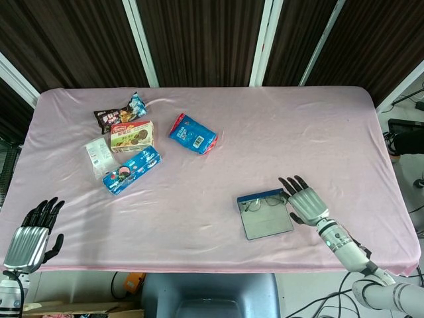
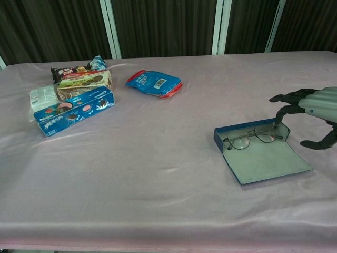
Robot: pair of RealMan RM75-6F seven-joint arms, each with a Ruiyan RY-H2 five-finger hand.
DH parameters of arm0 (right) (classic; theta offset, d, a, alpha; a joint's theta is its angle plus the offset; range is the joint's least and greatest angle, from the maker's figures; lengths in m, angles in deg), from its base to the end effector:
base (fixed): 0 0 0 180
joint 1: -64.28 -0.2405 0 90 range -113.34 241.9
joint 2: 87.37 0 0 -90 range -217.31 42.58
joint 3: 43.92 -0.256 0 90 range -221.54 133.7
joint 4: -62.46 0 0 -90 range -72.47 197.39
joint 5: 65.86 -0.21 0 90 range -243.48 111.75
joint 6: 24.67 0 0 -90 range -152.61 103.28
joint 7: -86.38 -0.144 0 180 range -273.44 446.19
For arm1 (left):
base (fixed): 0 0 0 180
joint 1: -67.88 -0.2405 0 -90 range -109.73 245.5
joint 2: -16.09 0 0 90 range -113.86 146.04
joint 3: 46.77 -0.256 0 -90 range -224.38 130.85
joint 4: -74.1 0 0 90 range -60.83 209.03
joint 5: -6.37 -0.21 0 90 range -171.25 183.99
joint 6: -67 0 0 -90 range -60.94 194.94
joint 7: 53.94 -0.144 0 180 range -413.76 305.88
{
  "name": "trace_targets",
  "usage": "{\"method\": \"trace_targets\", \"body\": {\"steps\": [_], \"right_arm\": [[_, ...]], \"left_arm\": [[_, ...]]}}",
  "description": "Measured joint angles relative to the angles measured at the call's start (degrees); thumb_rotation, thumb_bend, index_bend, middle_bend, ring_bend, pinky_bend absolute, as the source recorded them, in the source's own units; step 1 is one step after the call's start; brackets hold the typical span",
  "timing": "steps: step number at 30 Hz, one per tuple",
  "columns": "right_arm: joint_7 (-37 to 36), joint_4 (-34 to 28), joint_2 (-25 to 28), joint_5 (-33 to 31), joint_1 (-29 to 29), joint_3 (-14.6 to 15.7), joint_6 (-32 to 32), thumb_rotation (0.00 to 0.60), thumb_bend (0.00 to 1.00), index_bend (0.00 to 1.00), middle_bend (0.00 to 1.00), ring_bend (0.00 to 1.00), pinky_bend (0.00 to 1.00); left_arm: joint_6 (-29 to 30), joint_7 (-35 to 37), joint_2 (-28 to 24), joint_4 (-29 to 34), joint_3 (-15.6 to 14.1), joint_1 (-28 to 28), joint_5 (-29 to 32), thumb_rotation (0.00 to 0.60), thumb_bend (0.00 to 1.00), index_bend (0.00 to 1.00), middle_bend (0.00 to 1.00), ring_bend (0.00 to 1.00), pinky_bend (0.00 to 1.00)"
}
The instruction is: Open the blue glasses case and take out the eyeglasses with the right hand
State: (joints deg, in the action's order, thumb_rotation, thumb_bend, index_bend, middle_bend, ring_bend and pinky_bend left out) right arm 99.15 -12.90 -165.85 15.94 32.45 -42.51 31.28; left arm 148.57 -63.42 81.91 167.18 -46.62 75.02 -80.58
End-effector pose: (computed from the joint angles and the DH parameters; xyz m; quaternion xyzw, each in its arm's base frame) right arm -0.2768 -0.3027 0.0355 0.8072 -0.2888 0.2390 0.4559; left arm -0.3034 0.1820 0.1328 -0.6532 -0.3620 -0.3357 0.5741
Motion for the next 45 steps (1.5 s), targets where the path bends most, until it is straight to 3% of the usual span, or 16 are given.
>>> {"method": "trace_targets", "body": {"steps": [6,11,18,25,45], "right_arm": [[-8.32,-2.59,2.5,1.78,1.09,-0.12,2.44,0.6,0.48,0.4,0.0,0.0,0.0],[-15.3,-2.67,2.03,2.07,0.82,-2.54,4.49,0.6,0.48,0.42,0.0,0.0,0.0],[-8.43,0.81,-3.53,-3.05,-3.25,-6.69,-0.91,0.6,0.48,0.46,0.0,0.0,0.0],[-0.53,3.72,-8.2,-6.72,-6.01,-7.62,-4.72,0.6,0.48,0.51,0.0,0.0,0.0],[-0.42,6.69,-10.53,-8.59,-7.44,-7.55,-7.61,0.6,0.51,0.58,0.0,0.0,0.0]], "left_arm": [[-0.13,0.21,-0.12,0.24,-0.08,0.02,0.03,0.6,0.44,0.0,0.03,0.03,0.16],[-0.33,0.18,-0.12,0.25,-0.14,0.16,-0.1,0.6,0.44,0.0,0.03,0.03,0.16],[-0.71,0.27,-0.19,0.06,-0.01,0.35,0.33,0.6,0.44,0.0,0.03,0.03,0.16],[-0.37,0.94,-0.44,-0.09,0.02,0.2,0.28,0.6,0.44,0.0,0.03,0.03,0.16],[-0.85,0.74,-0.36,-0.19,-0.12,0.47,0.27,0.6,0.44,0.0,0.03,0.03,0.17]]}}
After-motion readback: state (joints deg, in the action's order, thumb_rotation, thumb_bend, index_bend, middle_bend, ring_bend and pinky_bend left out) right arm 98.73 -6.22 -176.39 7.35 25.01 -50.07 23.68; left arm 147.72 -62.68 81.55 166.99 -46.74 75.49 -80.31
